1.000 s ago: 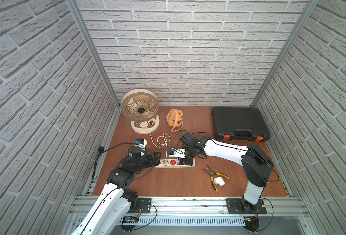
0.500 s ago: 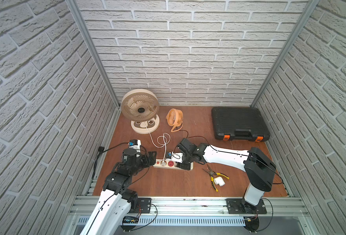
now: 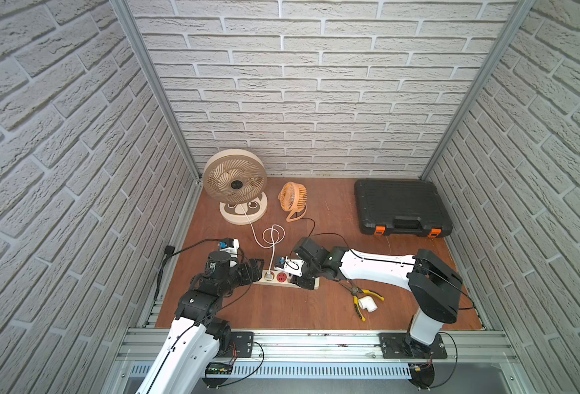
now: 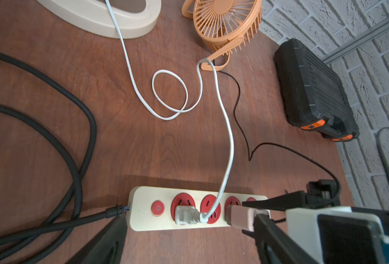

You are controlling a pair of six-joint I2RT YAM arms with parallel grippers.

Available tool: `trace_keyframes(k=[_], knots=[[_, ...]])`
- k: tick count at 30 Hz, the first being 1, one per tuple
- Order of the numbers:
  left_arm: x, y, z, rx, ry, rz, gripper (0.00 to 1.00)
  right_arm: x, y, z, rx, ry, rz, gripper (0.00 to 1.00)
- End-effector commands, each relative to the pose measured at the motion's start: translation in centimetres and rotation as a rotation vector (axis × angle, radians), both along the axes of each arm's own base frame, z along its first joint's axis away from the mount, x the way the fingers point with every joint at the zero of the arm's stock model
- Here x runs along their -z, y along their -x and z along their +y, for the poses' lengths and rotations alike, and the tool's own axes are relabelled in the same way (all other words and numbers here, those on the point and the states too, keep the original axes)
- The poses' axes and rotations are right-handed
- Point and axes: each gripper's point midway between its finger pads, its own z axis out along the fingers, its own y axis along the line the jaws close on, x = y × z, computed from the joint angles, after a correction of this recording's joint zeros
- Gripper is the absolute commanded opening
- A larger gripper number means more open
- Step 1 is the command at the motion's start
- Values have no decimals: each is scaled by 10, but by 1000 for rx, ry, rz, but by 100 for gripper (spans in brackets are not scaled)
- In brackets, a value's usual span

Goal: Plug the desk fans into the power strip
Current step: Insert the plug into the socket.

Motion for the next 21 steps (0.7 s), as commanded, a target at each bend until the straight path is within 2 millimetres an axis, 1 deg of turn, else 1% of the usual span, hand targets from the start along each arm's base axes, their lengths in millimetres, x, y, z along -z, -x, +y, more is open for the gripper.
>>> trace_keyframes(k=[1,4,6,8,9,12,14,19,21], knots=[[-9,-3,-14,52,38,-45,82,88,40,-50,1,270,141,3],[-12,-1,-27,91,61,-48,71,82,44,-45,12,207,193,3],[-13,1,-38,125,56,-45,62,72,43,-41,20,163,207,3],[-15,1,-49,152,58,-47,55,58,38,-38,36,123,198,3],[-15,2,-55,168,63,-47,54,51,36,-37,39,106,193,3],[-12,3,-67,192,65,-38,52,38,31,-33,41,92,182,12],[-7,2,-71,190,55,-32,51,33,29,-32,43,89,172,21],[1,1,-75,187,65,-17,50,19,25,-26,56,61,162,34],[1,0,-76,187,70,-19,49,10,23,-24,68,49,151,41]])
